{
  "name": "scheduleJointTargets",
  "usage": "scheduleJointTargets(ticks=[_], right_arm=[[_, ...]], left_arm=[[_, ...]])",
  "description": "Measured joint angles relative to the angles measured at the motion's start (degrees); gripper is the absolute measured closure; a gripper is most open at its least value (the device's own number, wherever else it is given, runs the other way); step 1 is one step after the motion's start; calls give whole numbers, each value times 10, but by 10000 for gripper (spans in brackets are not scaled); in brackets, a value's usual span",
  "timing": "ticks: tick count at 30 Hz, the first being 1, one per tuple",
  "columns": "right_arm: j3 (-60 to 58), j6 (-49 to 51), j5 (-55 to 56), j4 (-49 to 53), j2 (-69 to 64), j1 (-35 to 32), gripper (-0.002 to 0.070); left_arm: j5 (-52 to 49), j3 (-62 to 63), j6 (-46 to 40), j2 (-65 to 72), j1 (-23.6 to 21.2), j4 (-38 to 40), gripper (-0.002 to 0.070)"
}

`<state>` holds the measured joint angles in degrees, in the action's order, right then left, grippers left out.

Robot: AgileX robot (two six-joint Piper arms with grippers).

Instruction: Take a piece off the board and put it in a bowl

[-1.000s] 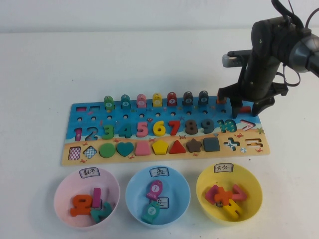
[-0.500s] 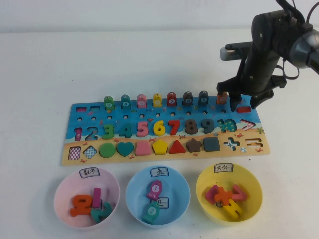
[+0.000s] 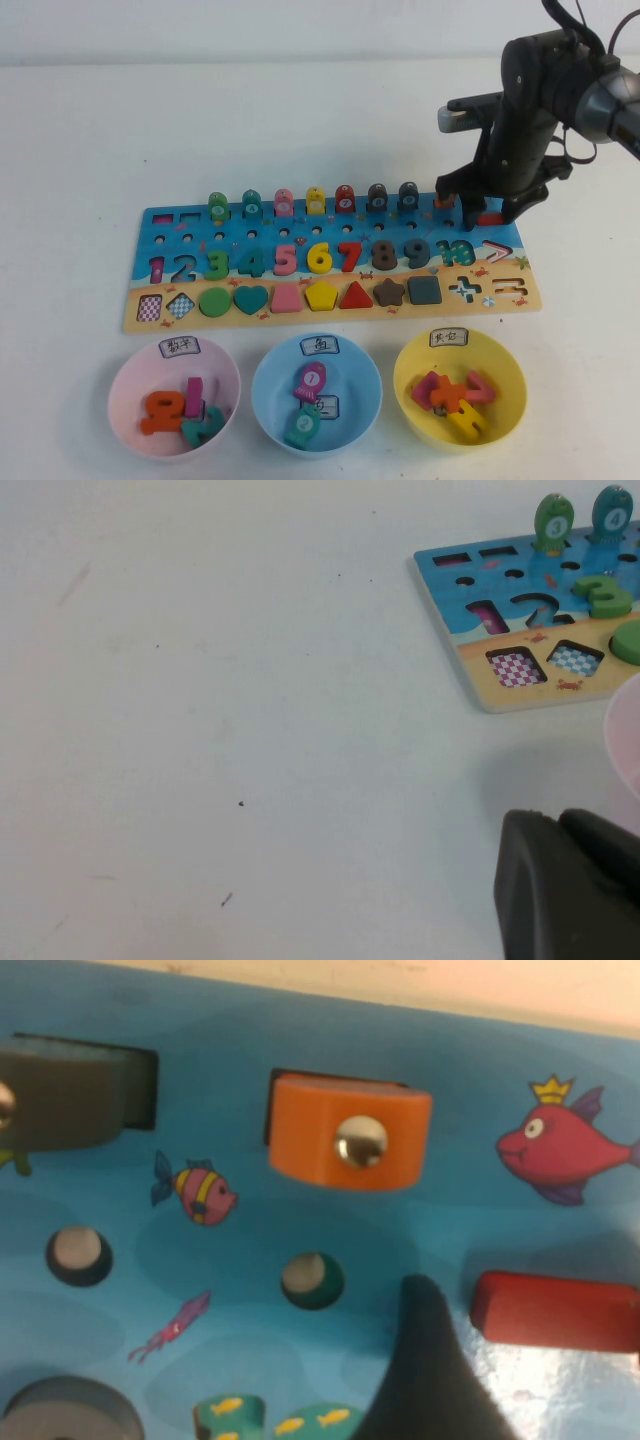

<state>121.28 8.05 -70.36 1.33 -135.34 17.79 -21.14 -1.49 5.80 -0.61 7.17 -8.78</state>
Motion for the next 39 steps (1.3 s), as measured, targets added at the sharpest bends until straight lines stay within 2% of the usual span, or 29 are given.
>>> scheduleJointTargets(ticks=[9, 28, 39], right_arm=[[0, -1, 0, 7, 0, 0, 392], [3, -1, -1, 8, 0, 0, 395], [76, -2, -5, 8, -4, 0, 395]], left_arm=[[0, 0, 0, 0, 0, 0, 678], [0, 0, 0, 0, 0, -3, 678], [-1, 0, 0, 0, 0, -19, 678]])
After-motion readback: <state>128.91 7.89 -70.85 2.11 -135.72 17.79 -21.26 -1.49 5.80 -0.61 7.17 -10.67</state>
